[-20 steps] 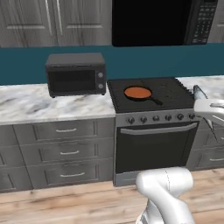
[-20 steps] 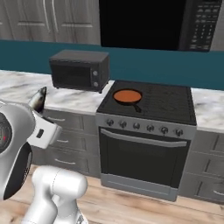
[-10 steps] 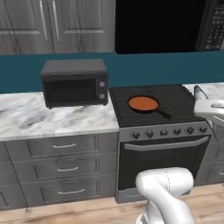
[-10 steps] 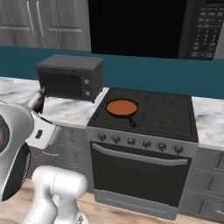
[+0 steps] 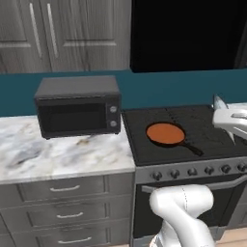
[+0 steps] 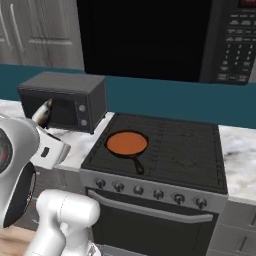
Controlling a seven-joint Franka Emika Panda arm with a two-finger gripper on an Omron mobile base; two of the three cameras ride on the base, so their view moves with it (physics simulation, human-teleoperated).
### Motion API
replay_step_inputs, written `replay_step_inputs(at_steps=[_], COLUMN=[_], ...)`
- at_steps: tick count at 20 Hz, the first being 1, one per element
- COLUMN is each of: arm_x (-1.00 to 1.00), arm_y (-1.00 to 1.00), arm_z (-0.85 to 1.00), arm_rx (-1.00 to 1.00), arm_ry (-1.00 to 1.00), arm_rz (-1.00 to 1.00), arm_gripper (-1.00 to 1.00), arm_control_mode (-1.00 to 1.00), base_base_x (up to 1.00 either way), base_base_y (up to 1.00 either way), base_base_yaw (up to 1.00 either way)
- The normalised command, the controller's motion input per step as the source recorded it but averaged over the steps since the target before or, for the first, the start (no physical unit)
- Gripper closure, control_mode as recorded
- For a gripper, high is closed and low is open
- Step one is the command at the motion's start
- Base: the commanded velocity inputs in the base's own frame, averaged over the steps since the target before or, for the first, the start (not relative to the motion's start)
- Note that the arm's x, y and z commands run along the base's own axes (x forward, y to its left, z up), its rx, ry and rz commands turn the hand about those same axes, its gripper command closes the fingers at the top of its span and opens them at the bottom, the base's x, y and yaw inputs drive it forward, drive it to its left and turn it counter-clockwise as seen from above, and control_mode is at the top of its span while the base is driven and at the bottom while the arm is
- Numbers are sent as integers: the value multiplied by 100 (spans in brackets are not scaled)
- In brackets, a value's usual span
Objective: Retrieve the fish from the fridge and place it on the saucepan with marinade on the stove.
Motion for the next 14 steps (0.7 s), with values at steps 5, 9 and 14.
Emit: replay_step_inputs(at_steps=[5,9,14], arm_x=[0,0,0], arm_y=[0,0,0], arm_z=[0,0,0], arm_rx=[0,0,0], arm_ry=[0,0,0], arm_rz=[0,0,0], arm_gripper=[100,100,100], arm_control_mode=[100,100,100], base_base_x=[55,52,57], base_base_y=[-41,-42,-23], base_base_yaw=[-1,-1,0])
